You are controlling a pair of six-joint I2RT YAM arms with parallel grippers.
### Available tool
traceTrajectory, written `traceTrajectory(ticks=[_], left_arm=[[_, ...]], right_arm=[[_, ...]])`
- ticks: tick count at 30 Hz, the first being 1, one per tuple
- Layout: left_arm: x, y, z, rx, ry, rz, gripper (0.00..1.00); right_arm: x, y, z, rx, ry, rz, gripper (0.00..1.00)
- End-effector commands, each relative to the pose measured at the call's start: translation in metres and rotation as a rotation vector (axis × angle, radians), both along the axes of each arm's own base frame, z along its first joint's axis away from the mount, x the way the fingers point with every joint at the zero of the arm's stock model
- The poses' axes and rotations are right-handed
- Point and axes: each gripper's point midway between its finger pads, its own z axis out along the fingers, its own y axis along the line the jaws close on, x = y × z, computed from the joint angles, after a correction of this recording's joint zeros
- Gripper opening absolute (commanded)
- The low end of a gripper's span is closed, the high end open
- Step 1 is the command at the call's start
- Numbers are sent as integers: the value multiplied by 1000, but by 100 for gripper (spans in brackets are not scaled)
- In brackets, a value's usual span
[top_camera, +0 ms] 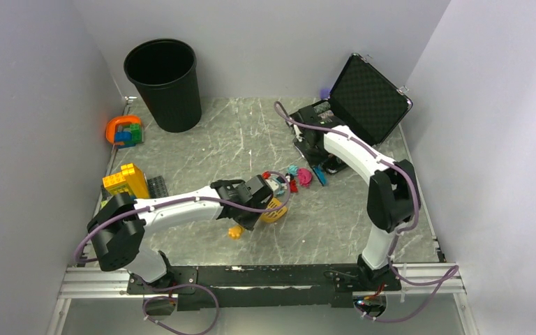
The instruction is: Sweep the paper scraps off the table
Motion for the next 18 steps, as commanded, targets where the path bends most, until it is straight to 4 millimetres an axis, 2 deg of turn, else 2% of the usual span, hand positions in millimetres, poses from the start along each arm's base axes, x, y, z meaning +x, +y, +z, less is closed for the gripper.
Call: traceTrajectory(ticks=[1,4,7,13,18], left_arm=[[-1,-1,12,-7,42,20,0],[-3,1,14,-12,62,21,0],[-3,4,15,-14,71,31,0],[6,14,11,20,77,52,0],[11,16,11,26,74,47,0]], right_arm=[[25,-10,13,-99,-39,48,0],[35,-13,9,-150,-48,58,0],[43,-6,1,-152,-41,101,0],[46,25,-21,-131,4,203,0],[38,53,-23,-77,17,273,0]])
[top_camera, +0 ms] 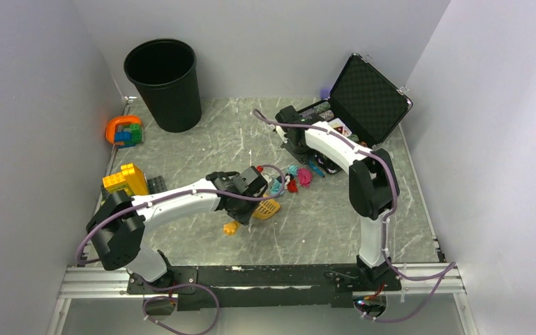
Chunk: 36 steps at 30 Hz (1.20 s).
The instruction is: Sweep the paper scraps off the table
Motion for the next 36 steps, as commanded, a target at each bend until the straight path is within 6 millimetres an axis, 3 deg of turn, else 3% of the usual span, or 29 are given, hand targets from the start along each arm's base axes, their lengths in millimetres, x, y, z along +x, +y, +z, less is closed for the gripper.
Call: traceTrajectory(ticks=[1,12,27,36], left_arm=[[6,-2,5,3,-4,-11,0],[13,-6,0,-5,-21,-54,0],[33,-6,-15,70,-73,-58,0],[39,-9,-17,58,-103,-53,0]], right_arm=[[5,38,1,106,-7,86,0],[-35,89,-3,305,161,198,0],[-62,108,2,380,231,267,0],[-81,125,30,518,257,270,0]])
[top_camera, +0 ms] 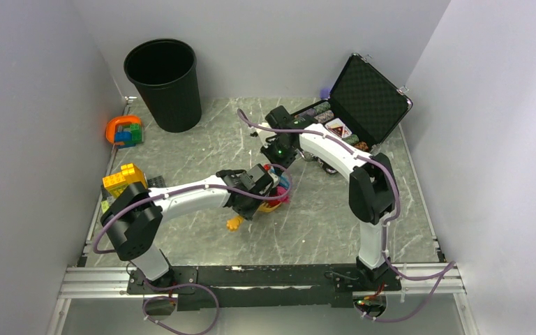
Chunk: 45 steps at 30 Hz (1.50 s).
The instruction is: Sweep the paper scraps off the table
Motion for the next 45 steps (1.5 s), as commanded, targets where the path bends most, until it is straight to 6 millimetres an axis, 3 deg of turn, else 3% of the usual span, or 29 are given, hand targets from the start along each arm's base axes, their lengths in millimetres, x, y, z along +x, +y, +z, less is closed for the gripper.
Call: traceTrajectory(ticks=[1,9,18,28,39,45], left_arm=[[10,-2,1,-3,-41,3,0],[10,-7,2,-48,-52,-2,0],[8,-10,-6,-90,-124,-16,0],[1,-20,-11,-118,-169,-46,0],[9,-18,25,-158,-253,1,0],[17,-15,53,-180,-269,23,0]], right_arm=[[-31,21,27,141,78,29,0],[-35,18,58,196,29,2,0],[-15,-23,68,82,-86,-168,0],[4,-62,115,92,-292,-345,0],[19,-136,159,131,-575,-714,0],[7,-164,147,177,-585,-864,0]])
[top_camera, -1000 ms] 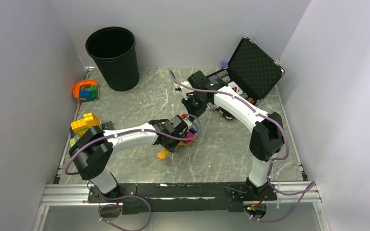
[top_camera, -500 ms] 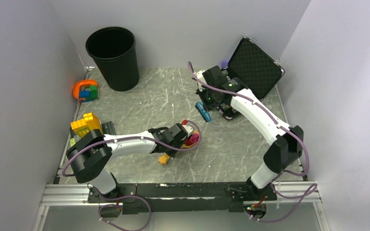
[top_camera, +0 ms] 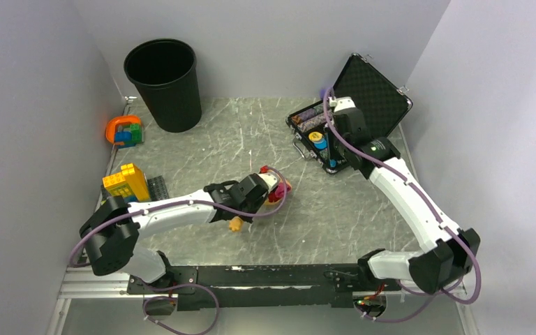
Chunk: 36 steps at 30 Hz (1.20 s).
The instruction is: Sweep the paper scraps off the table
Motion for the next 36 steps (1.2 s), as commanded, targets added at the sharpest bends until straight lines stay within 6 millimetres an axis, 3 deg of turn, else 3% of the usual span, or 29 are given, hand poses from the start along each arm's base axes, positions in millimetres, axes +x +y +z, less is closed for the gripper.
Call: traceTrajectory(ticks=[1,5,12,18,25,32,36], left_arm=[[15,-3,42,-71,-38,43,0],[31,8,63,-111,-1,84,0],[74,38,111,-116,-11,189,0],[118,61,162,-139,-48,254,0],[180,102,213,-152,-80,341,0],[232,135,261,-260,-145,390,0],[258,154,286,-434,-155,409,0]], right_arm=[[2,-18,9,89,-96,-163,0],[-13,-23,-4,129,-84,-195,0],[-31,-13,-12,216,-74,-148,0],[-37,-14,-17,207,-57,-134,0],[-43,-11,-17,225,-54,-107,0],[-44,-11,-16,224,-57,-99,0],[-43,-8,-14,231,-56,-92,0]])
